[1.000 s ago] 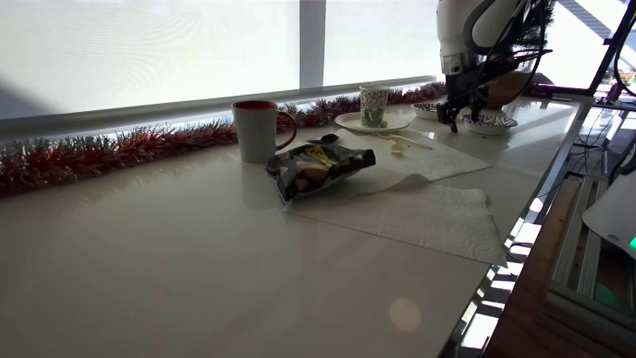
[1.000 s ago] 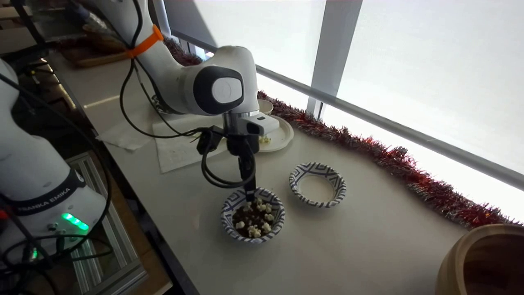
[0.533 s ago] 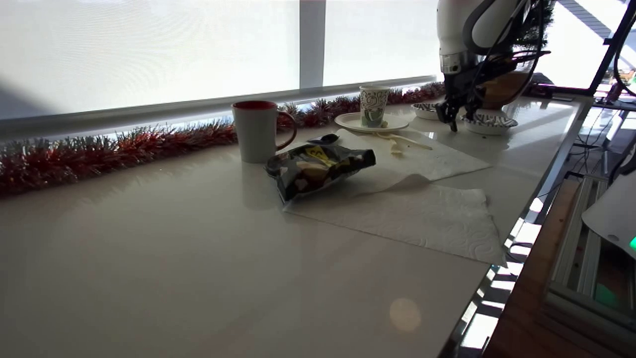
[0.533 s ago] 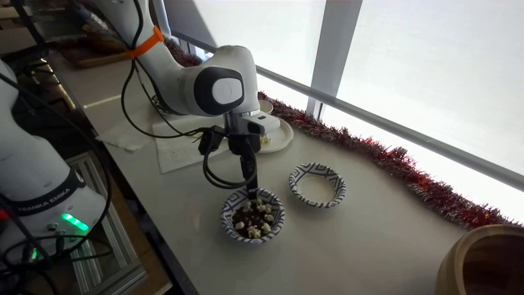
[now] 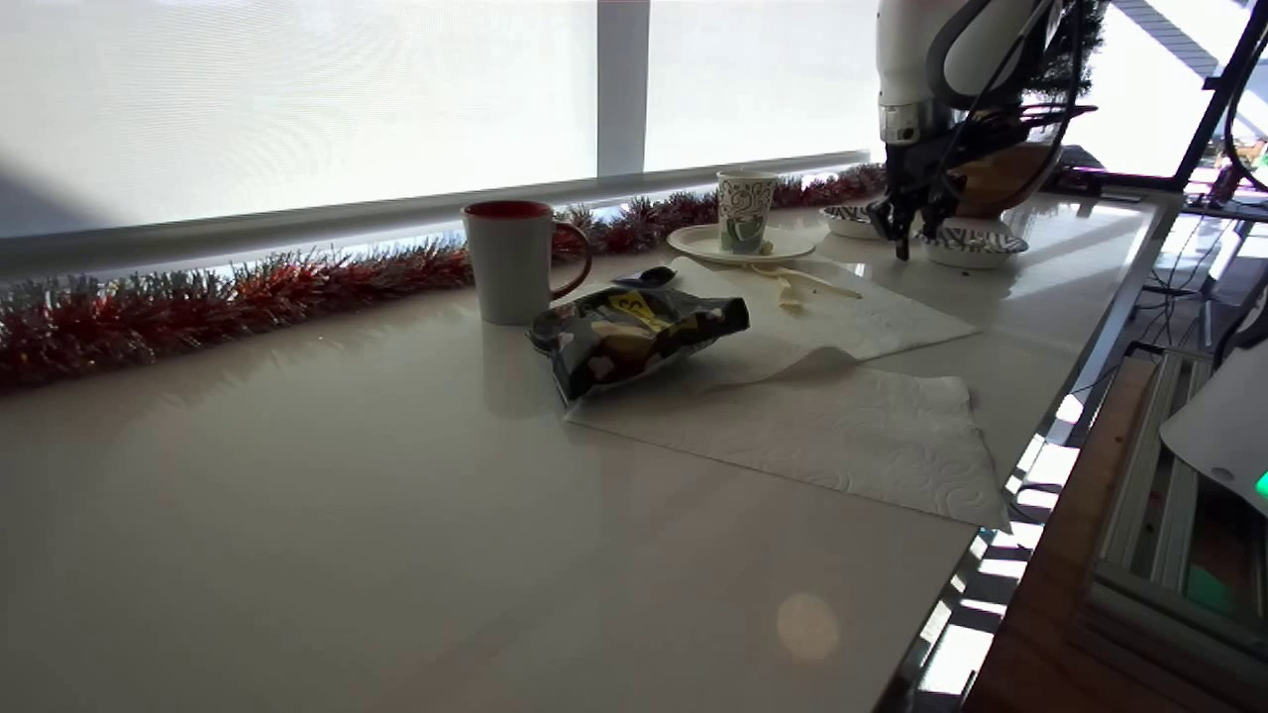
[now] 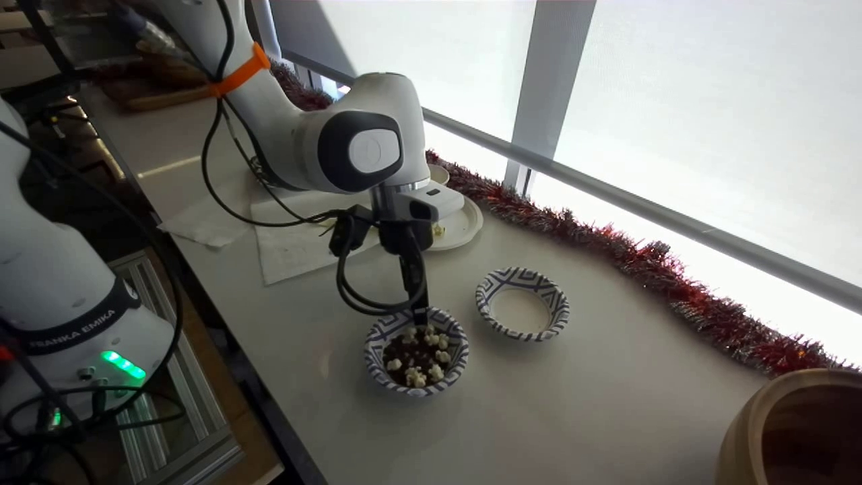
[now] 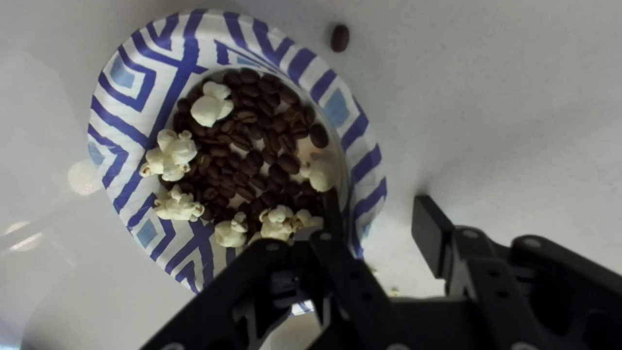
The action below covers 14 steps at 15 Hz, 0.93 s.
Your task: Pick up the bowl with content, empty its content into the cup and place the bowl on top of the other bowl
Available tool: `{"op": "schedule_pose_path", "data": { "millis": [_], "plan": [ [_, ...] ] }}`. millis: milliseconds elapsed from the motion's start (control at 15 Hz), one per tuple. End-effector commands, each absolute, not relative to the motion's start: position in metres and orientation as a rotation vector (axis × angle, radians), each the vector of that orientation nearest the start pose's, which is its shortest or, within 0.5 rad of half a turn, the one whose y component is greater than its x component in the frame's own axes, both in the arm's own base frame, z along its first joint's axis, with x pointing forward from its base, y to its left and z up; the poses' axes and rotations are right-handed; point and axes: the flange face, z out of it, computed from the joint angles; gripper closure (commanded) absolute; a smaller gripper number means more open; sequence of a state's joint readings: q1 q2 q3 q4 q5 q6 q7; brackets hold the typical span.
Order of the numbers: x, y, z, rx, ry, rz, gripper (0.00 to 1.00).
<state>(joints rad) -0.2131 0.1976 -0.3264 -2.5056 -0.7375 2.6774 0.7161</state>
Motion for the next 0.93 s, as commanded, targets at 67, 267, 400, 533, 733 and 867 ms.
{"op": "schedule_pose_path", "data": {
  "millis": [67,267,400,533,733,867],
  "plan": [
    [0.407,-0.224,0.208,-3.34,1.035,-0.074,0.59],
    [0.409,-0.223,0.209,-3.318,1.038,-0.107,0.6],
    [0.411,-0.222,0.21,-3.299,1.046,-0.128,0.62],
    [0.412,-0.221,0.208,-3.282,1.059,-0.131,0.63],
    [0.413,-0.219,0.202,-3.269,1.076,-0.1,0.61],
    [0.414,-0.217,0.198,-3.261,1.085,-0.086,0.61]
  ]
}}
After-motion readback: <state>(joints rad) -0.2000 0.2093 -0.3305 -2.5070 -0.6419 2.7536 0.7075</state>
